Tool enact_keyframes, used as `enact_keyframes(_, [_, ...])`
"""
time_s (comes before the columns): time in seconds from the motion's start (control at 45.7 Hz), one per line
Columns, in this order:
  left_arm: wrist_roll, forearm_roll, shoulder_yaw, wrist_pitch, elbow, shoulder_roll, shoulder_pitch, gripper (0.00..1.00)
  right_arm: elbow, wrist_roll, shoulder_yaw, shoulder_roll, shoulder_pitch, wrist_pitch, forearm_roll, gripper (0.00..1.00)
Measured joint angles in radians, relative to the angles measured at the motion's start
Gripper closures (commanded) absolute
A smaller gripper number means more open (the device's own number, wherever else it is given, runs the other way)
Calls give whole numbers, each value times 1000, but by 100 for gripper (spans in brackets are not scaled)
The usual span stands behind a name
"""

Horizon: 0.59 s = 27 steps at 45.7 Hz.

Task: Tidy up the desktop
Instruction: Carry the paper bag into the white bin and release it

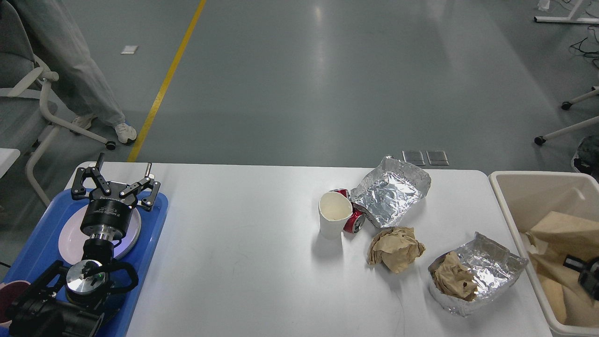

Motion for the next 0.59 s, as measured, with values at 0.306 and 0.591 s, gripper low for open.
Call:
enact_keyframes(0.306, [0, 0, 0, 0, 0, 0, 0, 4, -118, 3, 63, 81, -126, -60, 1, 100])
enact_keyframes(0.591, [0, 0, 0, 0, 0, 0, 0, 4, -117, -1, 56, 80, -139, -67, 0, 8])
